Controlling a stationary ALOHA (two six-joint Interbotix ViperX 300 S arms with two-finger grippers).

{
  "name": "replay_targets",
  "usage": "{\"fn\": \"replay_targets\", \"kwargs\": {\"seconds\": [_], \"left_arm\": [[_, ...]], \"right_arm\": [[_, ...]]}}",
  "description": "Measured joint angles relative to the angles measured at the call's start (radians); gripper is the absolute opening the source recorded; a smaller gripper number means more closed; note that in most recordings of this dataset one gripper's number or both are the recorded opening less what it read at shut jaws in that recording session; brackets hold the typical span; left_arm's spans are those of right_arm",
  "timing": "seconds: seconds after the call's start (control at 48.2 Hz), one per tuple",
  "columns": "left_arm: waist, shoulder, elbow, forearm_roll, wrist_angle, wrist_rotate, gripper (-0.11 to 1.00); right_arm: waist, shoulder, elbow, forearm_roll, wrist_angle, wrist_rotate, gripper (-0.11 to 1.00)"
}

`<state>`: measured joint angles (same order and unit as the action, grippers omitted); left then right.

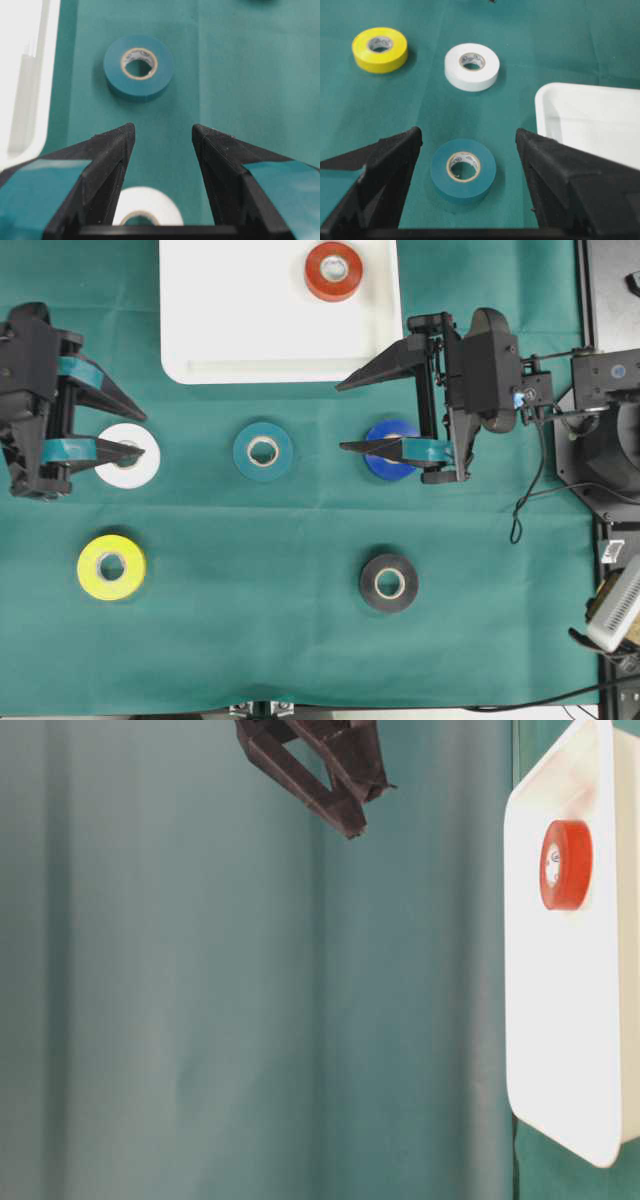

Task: Put the tape alternately from left to right into the white case.
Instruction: 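Move the left gripper over the teal tape roll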

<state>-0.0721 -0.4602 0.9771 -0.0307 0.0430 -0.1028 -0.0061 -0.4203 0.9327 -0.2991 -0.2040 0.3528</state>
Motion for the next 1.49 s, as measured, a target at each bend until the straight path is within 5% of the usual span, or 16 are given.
{"fn": "replay_targets", "kwargs": {"seconds": [0.933, 1.493], "left_arm": [[-0.006, 0.322, -0.279, 0.0, 0.166, -0.011, 1.0], [0.104, 0.466, -0.431, 0.002, 0.439, -0.38, 1.0]], "right_arm": [[0.0, 0.0, 0.008, 0.002, 0.002, 0.0, 0.81], [0.0, 0.0, 0.009, 0.002, 0.002, 0.002, 0.81]]}}
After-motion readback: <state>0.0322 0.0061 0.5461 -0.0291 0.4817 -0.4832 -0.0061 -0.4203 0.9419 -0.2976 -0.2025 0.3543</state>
